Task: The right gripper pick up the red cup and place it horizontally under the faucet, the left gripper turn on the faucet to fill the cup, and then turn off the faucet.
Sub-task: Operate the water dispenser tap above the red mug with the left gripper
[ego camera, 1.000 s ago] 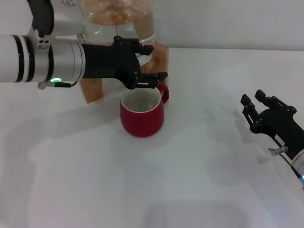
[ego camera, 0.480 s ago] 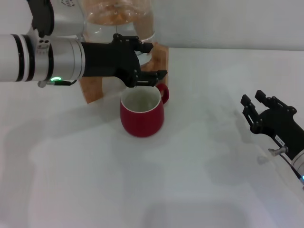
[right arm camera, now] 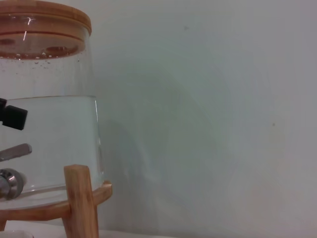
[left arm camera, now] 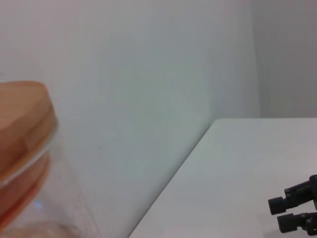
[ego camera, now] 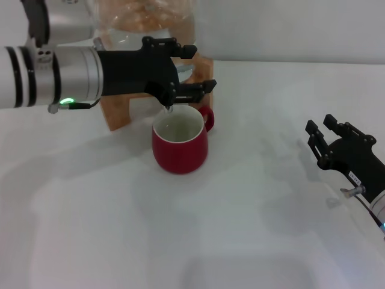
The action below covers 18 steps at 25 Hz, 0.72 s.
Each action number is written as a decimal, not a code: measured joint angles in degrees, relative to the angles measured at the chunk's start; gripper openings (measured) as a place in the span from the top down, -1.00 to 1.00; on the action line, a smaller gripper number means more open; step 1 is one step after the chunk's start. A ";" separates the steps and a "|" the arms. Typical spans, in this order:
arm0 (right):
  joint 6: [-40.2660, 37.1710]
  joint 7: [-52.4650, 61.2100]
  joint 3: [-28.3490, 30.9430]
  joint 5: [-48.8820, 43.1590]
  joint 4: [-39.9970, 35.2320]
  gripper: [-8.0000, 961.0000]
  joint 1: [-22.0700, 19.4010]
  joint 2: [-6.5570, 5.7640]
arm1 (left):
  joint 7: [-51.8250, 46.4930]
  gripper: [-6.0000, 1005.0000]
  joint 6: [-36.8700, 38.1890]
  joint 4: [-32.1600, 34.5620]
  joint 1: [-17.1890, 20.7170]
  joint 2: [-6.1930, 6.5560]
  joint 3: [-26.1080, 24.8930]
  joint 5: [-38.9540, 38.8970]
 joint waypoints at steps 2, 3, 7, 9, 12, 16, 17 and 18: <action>0.00 0.00 0.00 0.00 -0.10 0.20 0.00 0.00 | 0.45 -0.51 -0.03 0.18 1.01 0.00 0.01 -1.35; 0.00 0.00 0.00 0.00 -0.14 0.20 0.00 0.00 | 0.67 -0.51 -0.05 0.26 1.72 0.00 0.02 -2.19; 0.00 0.00 0.00 0.07 -0.20 0.20 0.00 0.00 | 2.08 -0.51 -0.21 0.42 4.48 -0.01 0.04 -5.68; 0.00 0.00 0.00 0.07 -0.20 0.20 0.01 0.00 | 3.25 -0.51 -0.31 0.44 6.20 -0.05 0.06 -7.82; 0.00 0.00 0.06 0.04 -0.20 0.20 0.06 0.00 | 4.65 -0.51 -0.82 0.50 8.94 -0.07 0.45 -11.19; 0.00 0.00 0.09 0.14 -0.23 0.20 0.24 0.04 | 7.80 -0.51 -1.06 0.71 13.14 -0.09 1.81 -15.62; 0.01 0.00 0.08 0.14 -0.26 0.20 0.26 0.06 | 8.96 -0.51 -1.06 0.72 14.52 -0.09 2.45 -17.14; 0.01 0.00 0.08 0.13 -0.27 0.20 0.27 0.06 | 10.13 -0.51 -1.06 0.73 15.80 -0.11 2.94 -18.52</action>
